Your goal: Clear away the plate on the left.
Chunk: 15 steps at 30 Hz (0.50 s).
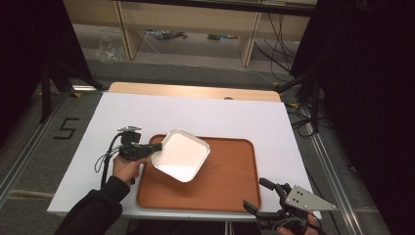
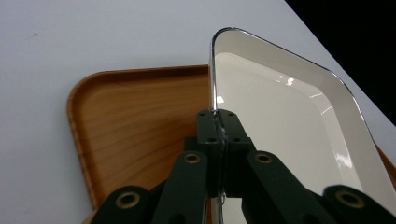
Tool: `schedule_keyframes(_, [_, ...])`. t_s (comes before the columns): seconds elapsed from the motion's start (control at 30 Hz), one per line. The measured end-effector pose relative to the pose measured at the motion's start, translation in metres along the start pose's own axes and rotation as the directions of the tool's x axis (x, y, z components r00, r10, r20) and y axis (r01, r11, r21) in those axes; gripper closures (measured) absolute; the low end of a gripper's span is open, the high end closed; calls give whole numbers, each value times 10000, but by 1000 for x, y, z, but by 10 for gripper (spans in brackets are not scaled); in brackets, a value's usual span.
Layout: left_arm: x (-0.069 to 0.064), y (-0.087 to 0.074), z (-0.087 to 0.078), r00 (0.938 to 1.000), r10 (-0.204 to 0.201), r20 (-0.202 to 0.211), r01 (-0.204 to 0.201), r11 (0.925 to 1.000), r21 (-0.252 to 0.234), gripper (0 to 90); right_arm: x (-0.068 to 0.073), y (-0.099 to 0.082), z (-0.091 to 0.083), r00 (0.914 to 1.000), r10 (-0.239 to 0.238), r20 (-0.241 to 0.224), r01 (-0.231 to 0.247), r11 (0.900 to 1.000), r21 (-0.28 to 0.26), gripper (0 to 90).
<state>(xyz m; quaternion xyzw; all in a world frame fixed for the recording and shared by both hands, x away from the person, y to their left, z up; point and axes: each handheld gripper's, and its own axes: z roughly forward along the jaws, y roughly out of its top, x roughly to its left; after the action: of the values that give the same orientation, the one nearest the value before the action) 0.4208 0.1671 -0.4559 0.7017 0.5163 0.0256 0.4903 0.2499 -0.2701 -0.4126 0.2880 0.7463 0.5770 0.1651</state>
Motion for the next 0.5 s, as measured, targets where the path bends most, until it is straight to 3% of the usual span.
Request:
schedule_keyframes(0.27, [-18,-6,10,9986,226,472,-242,9992,323,882,0,0,0,10000,-22,13,22,10000,54,165])
schedule_keyframes(0.5, [-27,-12,18,9975,333,625,-370,9975,599,882,0,0,-1,10000,-22,-34,22,10000,69,165])
